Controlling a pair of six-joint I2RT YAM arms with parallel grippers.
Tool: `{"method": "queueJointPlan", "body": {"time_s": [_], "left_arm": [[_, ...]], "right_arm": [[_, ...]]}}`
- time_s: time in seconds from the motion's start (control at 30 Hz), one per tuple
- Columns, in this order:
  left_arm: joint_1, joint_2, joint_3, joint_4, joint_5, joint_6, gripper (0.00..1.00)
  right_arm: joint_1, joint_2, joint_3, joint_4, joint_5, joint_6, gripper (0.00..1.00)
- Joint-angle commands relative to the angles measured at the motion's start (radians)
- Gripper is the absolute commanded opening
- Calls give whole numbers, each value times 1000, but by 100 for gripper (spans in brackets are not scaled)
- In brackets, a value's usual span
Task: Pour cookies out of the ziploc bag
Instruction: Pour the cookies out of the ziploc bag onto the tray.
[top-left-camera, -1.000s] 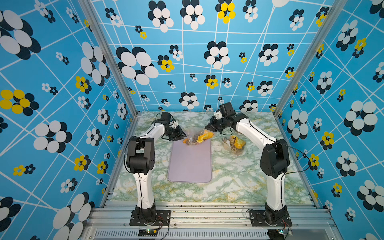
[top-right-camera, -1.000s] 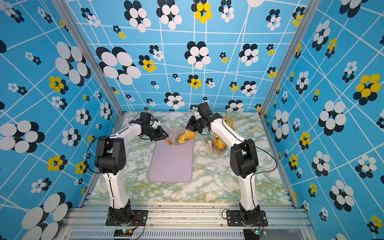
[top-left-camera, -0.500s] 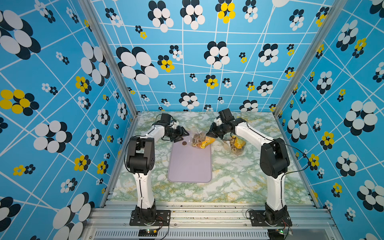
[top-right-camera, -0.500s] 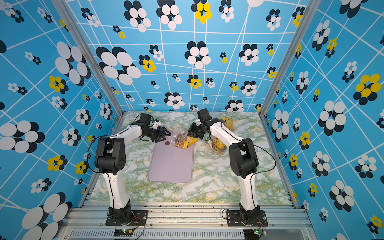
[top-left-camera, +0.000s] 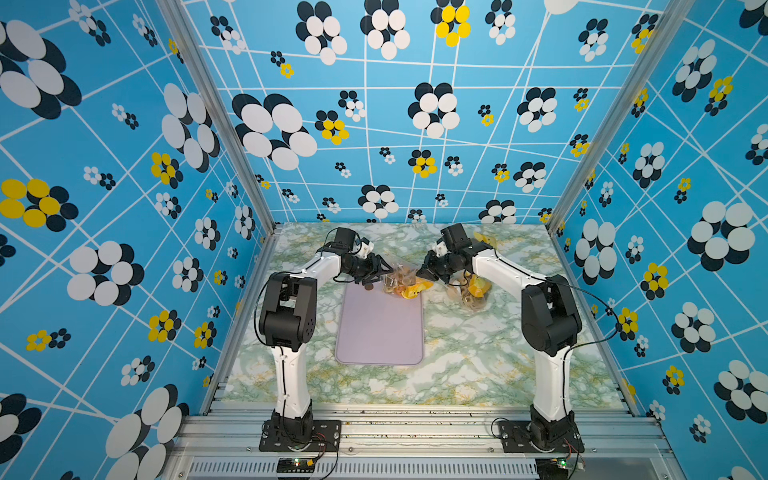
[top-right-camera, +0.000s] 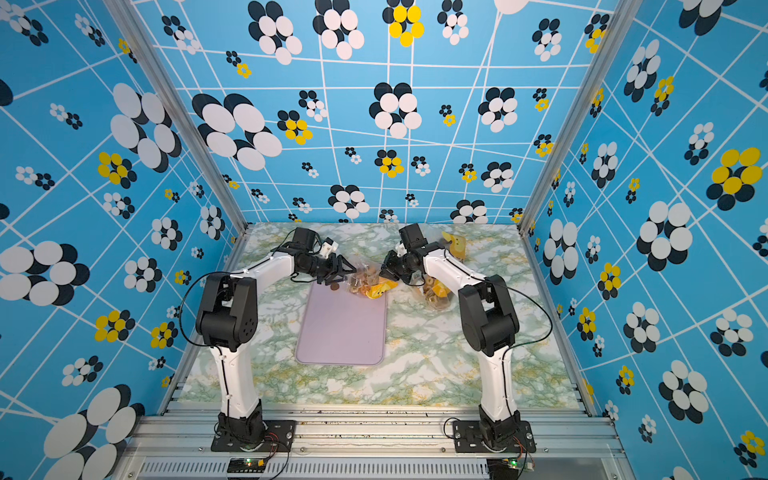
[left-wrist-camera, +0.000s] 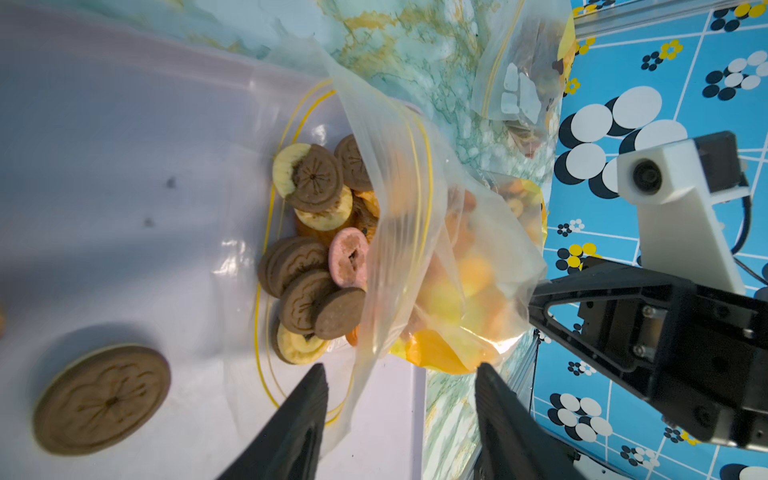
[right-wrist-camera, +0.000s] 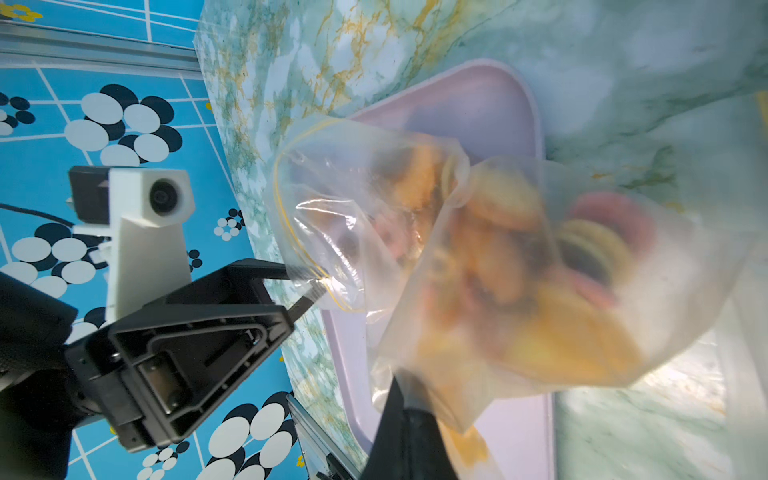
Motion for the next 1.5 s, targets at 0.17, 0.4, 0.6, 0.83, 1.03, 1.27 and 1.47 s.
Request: {"method": "queueJointPlan", "body": {"time_s": [0.17, 0.4, 0.6, 0.83, 1.03, 1.27, 1.47], "left_arm": [[-32, 66, 78, -62, 51, 36, 44], [-53, 77, 82, -66, 51, 33, 11], [-34, 34, 60, -50, 32, 21, 4], [15, -8, 34, -44, 22, 9, 0], [52, -28, 5, -29, 2, -9, 0], [80, -23, -1, -43, -19, -17, 0], [87, -14, 12, -69, -27, -1, 0]], "right_arm": [[-22, -79, -88, 50, -22, 15, 0], [-32, -100, -118, 49, -16, 8, 0], [-32, -96, -83, 34, -22, 12, 0], [-33, -83, 27, 1, -54, 37, 0], [-32, -50, 111, -27, -58, 43, 0], [-24, -20, 174, -60, -66, 44, 0], [0, 12, 232, -99, -61, 29, 0]]}}
